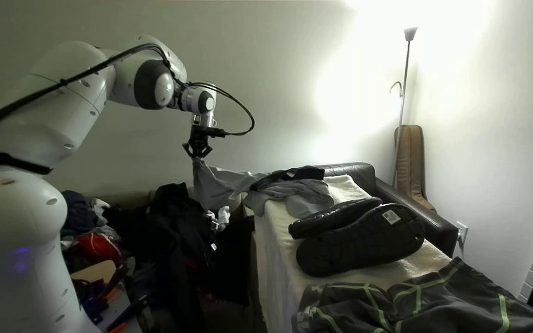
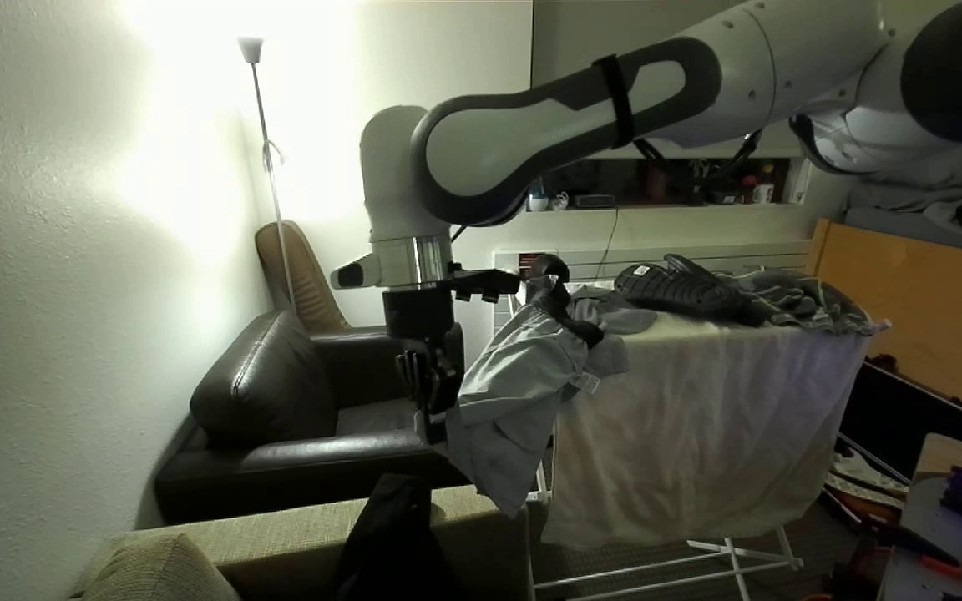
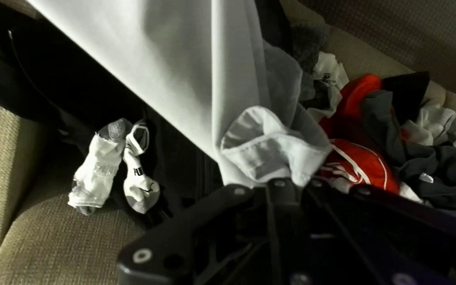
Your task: Pick up the grey cloth and put it on the sofa
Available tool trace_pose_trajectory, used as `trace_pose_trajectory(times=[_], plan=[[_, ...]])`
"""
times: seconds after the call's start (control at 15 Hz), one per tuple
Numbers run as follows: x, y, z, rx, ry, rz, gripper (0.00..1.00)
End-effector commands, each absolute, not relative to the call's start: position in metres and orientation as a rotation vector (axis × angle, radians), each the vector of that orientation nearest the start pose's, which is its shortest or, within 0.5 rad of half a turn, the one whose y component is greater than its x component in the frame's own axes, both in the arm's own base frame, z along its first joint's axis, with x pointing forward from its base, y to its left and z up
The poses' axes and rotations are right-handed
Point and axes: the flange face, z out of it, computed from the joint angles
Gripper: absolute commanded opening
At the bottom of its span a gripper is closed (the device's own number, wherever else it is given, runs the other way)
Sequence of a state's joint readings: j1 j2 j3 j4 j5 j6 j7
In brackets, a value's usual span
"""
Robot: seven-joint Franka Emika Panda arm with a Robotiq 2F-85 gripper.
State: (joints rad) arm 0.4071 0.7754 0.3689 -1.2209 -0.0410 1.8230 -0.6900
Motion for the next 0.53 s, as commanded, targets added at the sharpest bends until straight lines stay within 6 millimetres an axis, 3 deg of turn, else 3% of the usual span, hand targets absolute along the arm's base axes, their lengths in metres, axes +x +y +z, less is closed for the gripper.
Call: trace_pose_trajectory(times=[0.0, 0.47], plan=[[0.57, 0.493, 0.316, -2.102, -2.018, 0.226, 0.02], [0.539, 0.554, 0.293, -1.934, -2.213, 0.297, 0.02]])
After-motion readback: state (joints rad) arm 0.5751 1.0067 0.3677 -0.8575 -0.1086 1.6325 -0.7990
